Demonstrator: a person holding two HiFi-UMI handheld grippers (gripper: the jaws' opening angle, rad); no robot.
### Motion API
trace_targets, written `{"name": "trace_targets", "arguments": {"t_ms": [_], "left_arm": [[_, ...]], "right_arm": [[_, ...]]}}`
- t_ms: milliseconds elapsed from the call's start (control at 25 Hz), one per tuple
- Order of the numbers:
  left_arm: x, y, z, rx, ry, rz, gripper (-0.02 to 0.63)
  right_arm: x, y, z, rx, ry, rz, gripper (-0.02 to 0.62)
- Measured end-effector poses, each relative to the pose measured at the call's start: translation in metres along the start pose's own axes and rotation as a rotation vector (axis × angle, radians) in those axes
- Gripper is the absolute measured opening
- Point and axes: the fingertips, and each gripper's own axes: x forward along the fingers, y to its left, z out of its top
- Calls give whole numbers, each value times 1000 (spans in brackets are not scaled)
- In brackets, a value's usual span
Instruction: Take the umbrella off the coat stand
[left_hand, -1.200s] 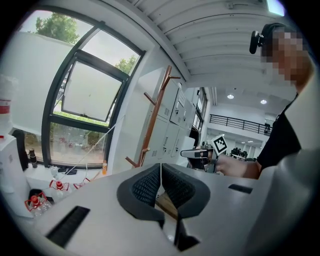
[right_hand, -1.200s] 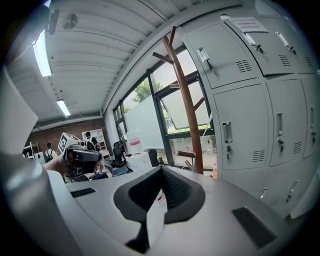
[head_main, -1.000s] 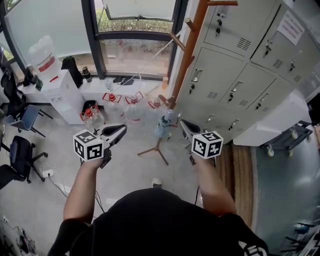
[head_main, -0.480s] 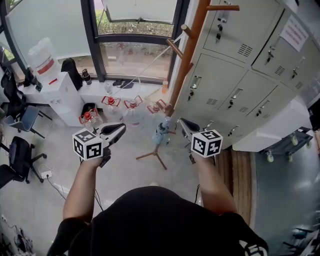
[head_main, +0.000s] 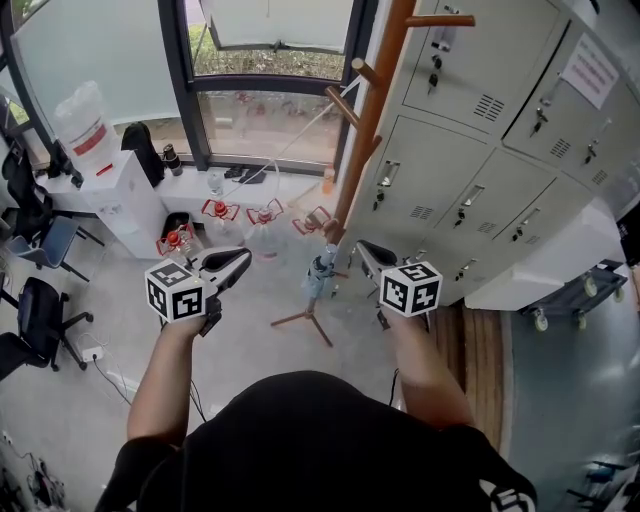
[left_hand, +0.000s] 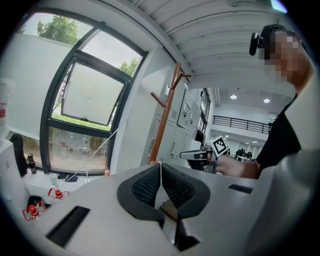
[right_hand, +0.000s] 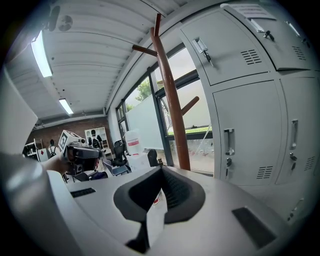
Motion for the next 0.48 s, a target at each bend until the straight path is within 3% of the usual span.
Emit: {"name": "trace_targets", "arguments": {"t_ms": [480], "left_arm": [[15, 12, -10, 35, -26, 65, 28]], "right_arm": [[23, -28, -22, 21, 44, -12, 15]]}}
